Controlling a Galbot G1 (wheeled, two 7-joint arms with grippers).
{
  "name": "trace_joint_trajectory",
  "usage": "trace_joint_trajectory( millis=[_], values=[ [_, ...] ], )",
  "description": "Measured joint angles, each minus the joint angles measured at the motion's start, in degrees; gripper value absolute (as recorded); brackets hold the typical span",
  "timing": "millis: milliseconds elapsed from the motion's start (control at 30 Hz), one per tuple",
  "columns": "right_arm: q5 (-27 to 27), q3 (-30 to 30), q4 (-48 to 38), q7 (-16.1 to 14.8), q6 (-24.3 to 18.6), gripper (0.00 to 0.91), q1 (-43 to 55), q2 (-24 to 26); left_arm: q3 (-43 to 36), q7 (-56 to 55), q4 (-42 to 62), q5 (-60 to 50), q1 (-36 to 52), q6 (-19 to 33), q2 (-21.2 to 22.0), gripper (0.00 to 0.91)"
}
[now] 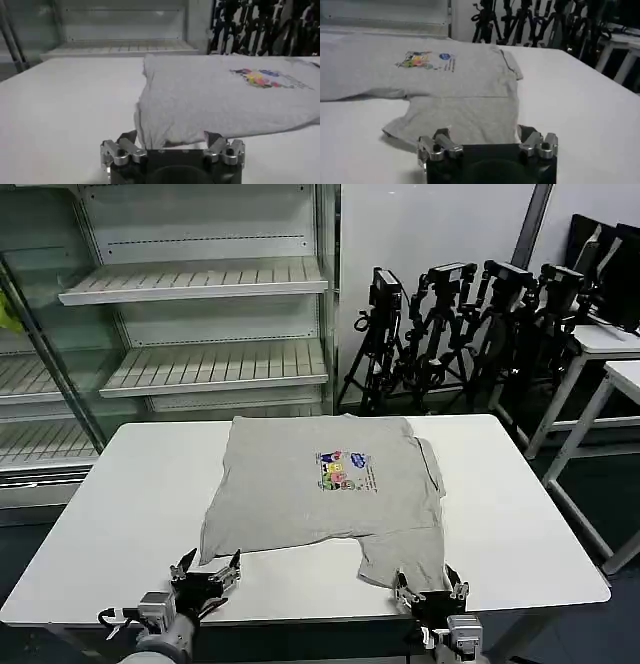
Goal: Fold and organize the clothes.
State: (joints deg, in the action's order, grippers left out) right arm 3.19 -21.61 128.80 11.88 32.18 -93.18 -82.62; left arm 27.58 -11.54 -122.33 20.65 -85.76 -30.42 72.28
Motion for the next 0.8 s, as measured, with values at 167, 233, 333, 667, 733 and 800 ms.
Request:
trace_joint_trajectory(
  millis=[167,233,333,667,733,800],
  values=[
    [0.3,0.3,0.0,0.0,-0.1,0.000,-0.4,-0.2,0.1,-0.1,1.6,1.1,0.9,-0.1,-0.4,0.101],
    [0.3,0.3,0.1,0.0,-0.1,0.000,-0.5,-0.2,0.1,-0.2,2.0,1.3,1.2,-0.1,-0.5,0.091],
    [0.5,0.3,0.3,-0.1,-0.2,0.000,-0.8,-0.3,0.1,-0.2,2.5,1.6,1.5,-0.1,-0.5,0.091],
    [1.1,0.1,2.3,-0.2,-1.3,0.000,-2.4,0.1,0.6,0.1,2.3,3.2,1.1,-0.1,-0.7,0.081],
    [1.1,-0.1,3.1,-0.3,-1.7,0.000,-3.0,0.4,0.7,0.4,1.9,3.5,0.7,0.0,-0.5,0.081],
    [1.1,-0.3,4.3,-0.5,-2.2,0.000,-3.9,0.6,0.8,0.6,1.3,3.7,0.2,0.1,-0.4,0.081]
  ],
)
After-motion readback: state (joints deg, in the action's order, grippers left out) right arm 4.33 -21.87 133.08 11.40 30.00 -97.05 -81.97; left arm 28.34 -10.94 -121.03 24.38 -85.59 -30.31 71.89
